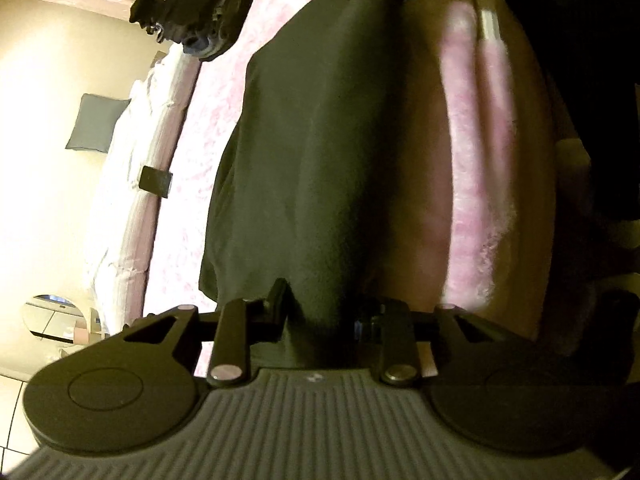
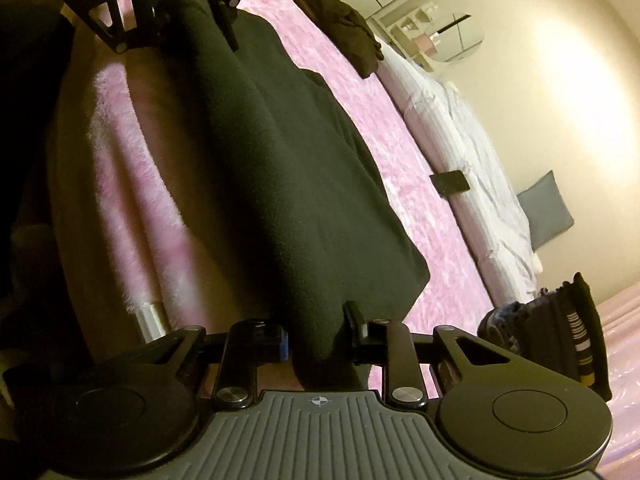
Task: Fold clothes
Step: 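Lift the folded black shirt up with both grippers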
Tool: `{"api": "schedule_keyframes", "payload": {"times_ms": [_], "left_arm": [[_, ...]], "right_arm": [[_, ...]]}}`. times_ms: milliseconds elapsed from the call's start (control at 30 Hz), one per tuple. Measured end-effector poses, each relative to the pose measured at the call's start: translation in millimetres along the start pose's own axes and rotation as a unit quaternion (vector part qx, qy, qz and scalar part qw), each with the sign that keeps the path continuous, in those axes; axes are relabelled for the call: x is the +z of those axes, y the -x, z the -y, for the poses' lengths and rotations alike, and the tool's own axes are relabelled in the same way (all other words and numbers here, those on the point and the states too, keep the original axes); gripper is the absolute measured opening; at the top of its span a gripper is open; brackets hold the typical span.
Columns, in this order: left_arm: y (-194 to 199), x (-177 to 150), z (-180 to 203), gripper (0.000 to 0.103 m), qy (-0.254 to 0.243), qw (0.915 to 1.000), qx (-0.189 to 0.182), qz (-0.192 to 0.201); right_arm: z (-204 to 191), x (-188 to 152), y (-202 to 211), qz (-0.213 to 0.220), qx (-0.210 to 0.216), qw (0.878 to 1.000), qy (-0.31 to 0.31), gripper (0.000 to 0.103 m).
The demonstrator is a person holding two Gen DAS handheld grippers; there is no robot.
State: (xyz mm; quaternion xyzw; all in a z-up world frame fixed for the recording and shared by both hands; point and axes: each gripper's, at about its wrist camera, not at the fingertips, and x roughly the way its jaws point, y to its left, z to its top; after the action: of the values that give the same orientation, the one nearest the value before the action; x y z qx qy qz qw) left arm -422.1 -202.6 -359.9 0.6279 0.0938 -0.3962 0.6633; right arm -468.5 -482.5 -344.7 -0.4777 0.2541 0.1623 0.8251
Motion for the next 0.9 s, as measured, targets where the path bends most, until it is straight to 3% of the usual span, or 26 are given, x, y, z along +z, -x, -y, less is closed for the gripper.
{"api": "schedule_keyframes", "payload": {"times_ms": [133, 600, 733, 900], "left_arm": [[0, -1, -7, 0.025, 0.026, 0.9995, -0.018, -0.004], [-3, -4, -10, 0.022, 0.037, 0.9991, -0.018, 0.001], [-5, -6, -11, 0.022, 0.04, 0.999, -0.018, 0.003], [-6, -6, -12, 0.022, 0.046, 0.9987, -0.021, 0.007]], "right_arm": [[1, 1, -4, -0.003, 0.007, 1.0, 0.004, 0.024], [-15, 2, -1, -0.012, -0.02, 0.999, 0.038, 0.025], [-18, 3, 0, -0.004, -0.02, 0.999, 0.049, 0.032], [-23, 4, 1, 0.005, -0.015, 0.998, 0.059, 0.032]]}}
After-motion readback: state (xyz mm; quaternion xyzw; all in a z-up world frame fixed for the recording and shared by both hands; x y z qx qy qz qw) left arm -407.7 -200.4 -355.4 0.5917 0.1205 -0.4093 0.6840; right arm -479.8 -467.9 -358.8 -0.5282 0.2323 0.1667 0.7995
